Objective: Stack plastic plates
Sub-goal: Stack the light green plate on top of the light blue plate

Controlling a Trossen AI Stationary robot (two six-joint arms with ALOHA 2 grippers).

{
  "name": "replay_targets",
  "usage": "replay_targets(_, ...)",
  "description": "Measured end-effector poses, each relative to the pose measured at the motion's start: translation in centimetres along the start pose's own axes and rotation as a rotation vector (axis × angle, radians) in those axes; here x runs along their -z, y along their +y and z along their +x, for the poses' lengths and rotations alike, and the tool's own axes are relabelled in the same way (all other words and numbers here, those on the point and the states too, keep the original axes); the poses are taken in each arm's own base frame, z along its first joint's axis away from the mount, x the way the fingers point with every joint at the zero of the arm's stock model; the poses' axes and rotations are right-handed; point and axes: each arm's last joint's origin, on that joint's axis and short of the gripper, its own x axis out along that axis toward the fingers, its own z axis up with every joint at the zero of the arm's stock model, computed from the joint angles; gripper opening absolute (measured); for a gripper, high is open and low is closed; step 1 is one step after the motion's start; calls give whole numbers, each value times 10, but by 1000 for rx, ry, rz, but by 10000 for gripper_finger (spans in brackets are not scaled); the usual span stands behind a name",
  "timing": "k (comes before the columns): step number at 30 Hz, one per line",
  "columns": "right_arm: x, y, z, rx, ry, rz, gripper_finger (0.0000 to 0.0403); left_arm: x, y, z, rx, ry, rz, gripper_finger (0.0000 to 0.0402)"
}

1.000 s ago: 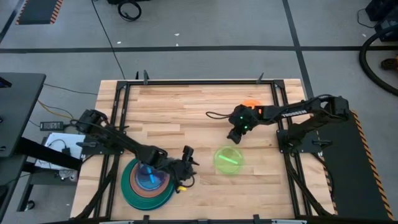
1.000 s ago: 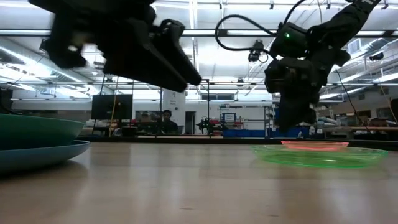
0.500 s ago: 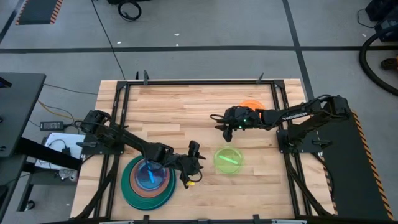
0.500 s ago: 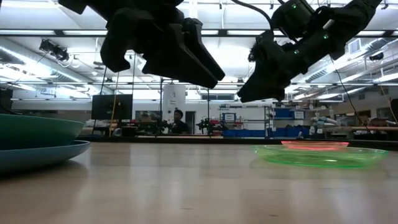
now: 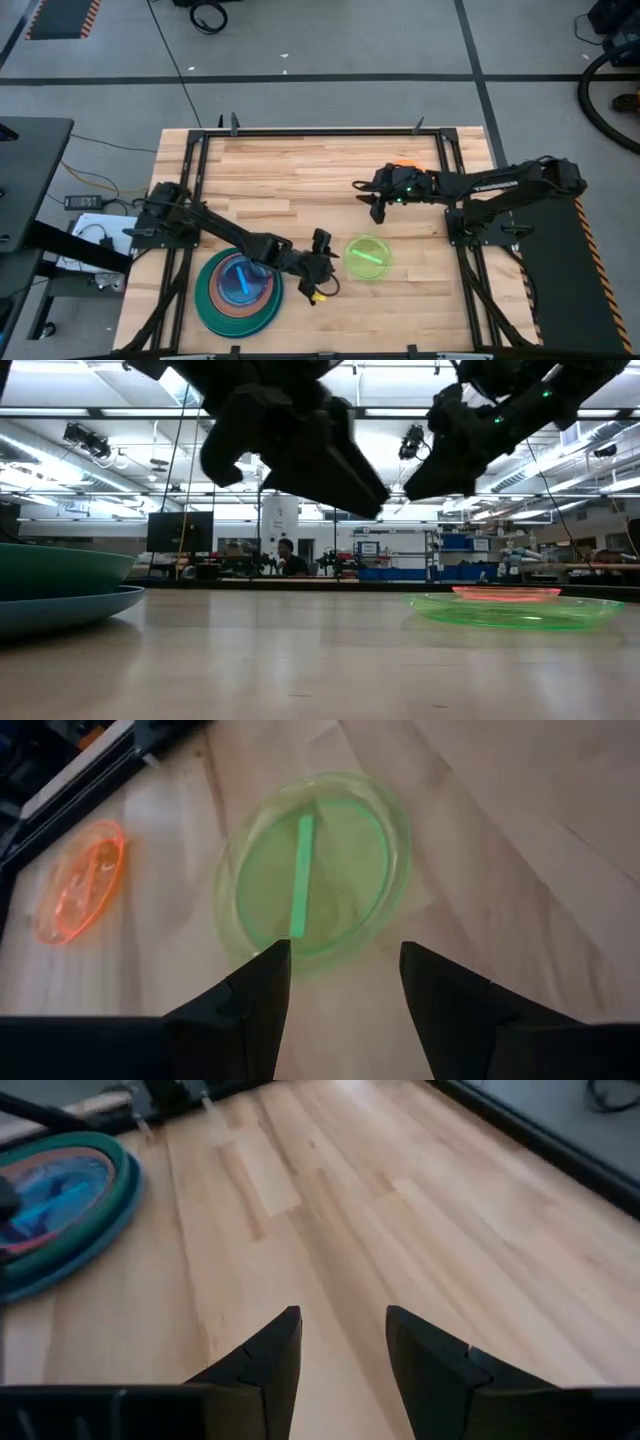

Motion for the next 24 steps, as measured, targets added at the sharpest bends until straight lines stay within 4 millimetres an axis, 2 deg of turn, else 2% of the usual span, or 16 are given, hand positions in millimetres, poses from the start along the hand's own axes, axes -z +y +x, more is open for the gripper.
replay_targets(5, -3, -4, -19, 68, -15, -7, 158, -8, -1, 12, 10, 14, -2, 196)
replay_targets(13, -5, -2, -34, 76, -42, -11, 158, -18, 0, 25, 15, -2, 74, 196)
replay_targets(24, -3, 3, -32, 92, -44, -16, 158, 3, -10, 52, 81, 54, 204, 196)
